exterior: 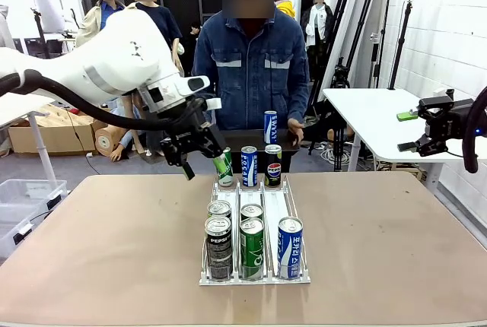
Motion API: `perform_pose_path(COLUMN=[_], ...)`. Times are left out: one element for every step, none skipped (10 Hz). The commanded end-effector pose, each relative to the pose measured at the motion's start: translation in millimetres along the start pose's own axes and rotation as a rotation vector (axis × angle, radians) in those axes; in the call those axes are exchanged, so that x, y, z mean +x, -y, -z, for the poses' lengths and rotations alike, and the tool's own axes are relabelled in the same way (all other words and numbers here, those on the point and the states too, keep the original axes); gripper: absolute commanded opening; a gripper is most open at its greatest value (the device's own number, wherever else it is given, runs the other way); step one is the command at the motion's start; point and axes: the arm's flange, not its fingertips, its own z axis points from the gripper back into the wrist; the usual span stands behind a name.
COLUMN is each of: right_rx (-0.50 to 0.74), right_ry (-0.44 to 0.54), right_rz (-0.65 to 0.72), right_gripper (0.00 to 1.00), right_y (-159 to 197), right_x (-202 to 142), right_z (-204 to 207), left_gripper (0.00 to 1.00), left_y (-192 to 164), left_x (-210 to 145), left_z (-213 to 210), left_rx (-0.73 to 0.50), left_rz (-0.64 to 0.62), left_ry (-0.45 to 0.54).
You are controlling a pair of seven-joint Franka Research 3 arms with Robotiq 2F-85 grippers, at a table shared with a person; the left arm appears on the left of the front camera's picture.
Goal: Retrieve and hand over the desired beverage to the person.
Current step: Pick up another can of the same type that the person held from the Automatic Can Dispenser.
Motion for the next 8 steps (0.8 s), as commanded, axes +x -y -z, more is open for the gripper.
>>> perform_pose_path(right_rx=[-0.004, -0.004, -0.004, -0.004, -0.004, -0.004, -0.004, -0.004], right_ry=[0.004, 0.004, 0.004, 0.004, 0.004, 0.004, 0.004, 0.004], right_rz=[0.007, 0.007, 0.007, 0.007, 0.007, 0.007, 0.007, 0.007], right_gripper=[1.00, 1.00, 1.00, 1.00, 1.00, 1.00, 1.00, 1.00], right_y=[0.5, 0.5, 0.5, 0.5, 0.5, 0.5, 0.5, 0.5], right_x=[-1.0, -1.0, -1.0, -1.0, -1.0, -1.0, -1.0, -1.0], right_z=[1.0, 1.0, 1.0, 1.0, 1.0, 1.0, 1.0, 1.0], left_gripper=[1.00, 1.00, 1.00, 1.00, 1.00, 1.00, 1.00, 1.00], left_y=[16.9, 25.8, 31.7, 36.1, 40.6, 44.8, 49.7, 53.7], left_x=[1.7, -1.2, -5.4, -11.9, -19.3, -25.9, -32.5, -37.4], left_z=[16.4, 21.0, 22.1, 19.6, 18.9, 19.6, 23.3, 29.4], left_rx=[0.099, 0.127, 0.142, 0.147, 0.150, 0.158, 0.176, 0.194], left_rz=[-0.031, -0.034, -0.041, -0.040, -0.031, -0.045, -0.066, -0.087], left_ry=[0.026, 0.024, 0.015, 0.003, -0.009, -0.018, -0.023, -0.029])
